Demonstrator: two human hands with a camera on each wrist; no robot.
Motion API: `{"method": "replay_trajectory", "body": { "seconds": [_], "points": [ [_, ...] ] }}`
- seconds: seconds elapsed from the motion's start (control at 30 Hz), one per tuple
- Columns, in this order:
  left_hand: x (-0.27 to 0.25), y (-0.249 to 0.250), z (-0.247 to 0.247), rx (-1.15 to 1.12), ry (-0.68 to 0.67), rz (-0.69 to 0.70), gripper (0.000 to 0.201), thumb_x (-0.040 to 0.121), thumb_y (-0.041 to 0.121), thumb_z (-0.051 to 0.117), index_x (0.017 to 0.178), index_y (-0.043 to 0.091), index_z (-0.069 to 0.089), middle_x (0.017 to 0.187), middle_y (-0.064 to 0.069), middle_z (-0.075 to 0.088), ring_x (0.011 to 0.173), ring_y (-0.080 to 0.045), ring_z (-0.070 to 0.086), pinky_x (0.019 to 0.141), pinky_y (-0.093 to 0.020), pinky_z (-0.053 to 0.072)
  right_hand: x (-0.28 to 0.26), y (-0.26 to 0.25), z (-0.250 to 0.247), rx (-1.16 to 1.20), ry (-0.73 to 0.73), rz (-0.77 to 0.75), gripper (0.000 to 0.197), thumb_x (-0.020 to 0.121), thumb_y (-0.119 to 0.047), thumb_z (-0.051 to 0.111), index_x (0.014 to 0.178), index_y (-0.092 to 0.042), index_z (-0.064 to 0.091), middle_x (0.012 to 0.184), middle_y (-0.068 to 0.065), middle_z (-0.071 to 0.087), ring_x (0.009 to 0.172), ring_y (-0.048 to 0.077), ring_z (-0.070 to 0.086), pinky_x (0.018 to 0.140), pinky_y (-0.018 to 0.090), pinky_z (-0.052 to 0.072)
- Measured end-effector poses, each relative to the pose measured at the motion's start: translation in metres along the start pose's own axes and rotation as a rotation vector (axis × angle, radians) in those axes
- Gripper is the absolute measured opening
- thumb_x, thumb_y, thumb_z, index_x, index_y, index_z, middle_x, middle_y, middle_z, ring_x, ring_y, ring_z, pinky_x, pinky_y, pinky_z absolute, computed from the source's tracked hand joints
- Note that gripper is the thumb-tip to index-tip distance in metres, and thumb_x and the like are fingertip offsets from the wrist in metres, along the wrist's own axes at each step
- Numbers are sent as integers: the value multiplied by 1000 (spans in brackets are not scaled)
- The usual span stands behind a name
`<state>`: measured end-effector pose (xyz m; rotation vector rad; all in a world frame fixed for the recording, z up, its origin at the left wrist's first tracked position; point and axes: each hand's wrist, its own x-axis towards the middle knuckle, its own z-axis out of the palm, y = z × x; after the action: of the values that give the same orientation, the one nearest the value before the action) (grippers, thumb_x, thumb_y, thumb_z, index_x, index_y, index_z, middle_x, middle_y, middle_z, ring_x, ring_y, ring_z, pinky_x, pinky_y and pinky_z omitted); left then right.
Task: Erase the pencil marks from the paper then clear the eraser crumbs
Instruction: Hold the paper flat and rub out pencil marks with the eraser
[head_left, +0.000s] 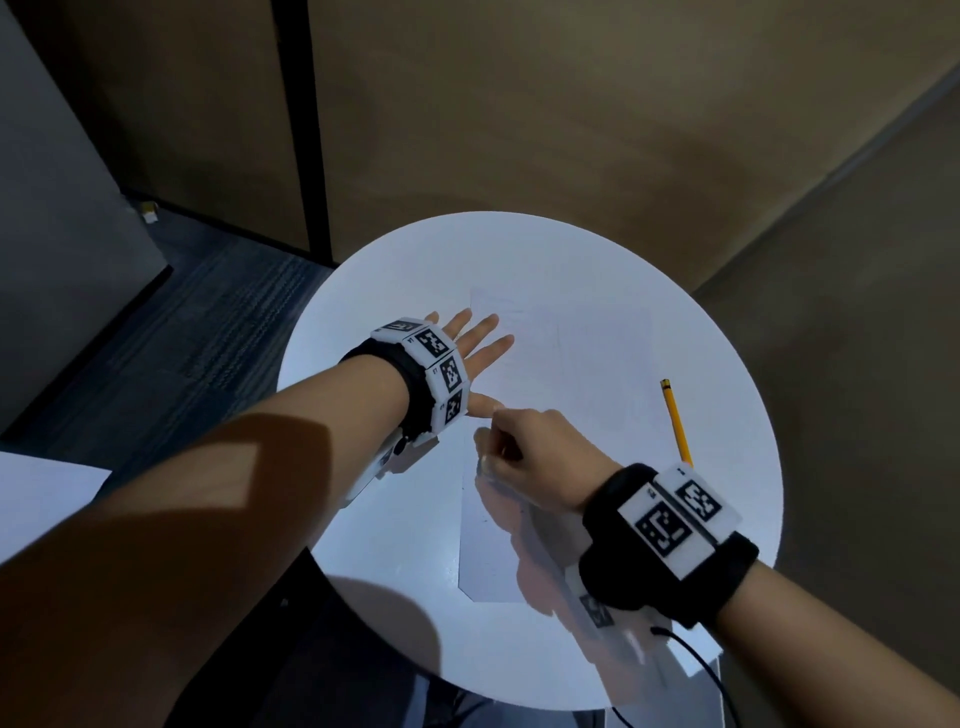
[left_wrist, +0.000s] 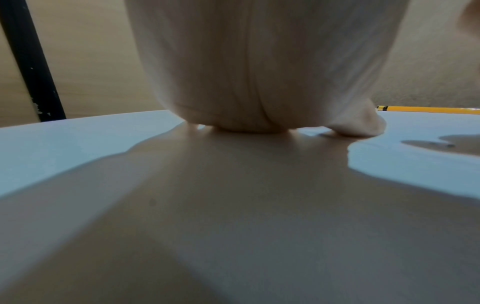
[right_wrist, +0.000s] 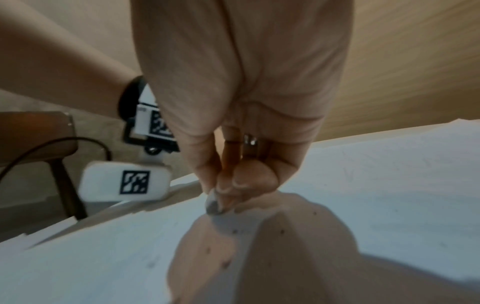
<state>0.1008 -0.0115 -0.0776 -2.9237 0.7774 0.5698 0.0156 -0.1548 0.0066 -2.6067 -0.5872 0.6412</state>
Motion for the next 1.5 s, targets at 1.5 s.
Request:
{"method": "replay_trajectory", "body": {
  "seconds": [1.5],
  "points": [
    [-10,6,-12,-48,-39,-2,84,85,73,25,147,36,-18,156,3,-25,144,-26,-17,114,-48,-8,5,29,3,105,184,2,20,89,-14,54,72,-19,46,71,-8,54,63,8,46,57,5,35]
  ]
}}
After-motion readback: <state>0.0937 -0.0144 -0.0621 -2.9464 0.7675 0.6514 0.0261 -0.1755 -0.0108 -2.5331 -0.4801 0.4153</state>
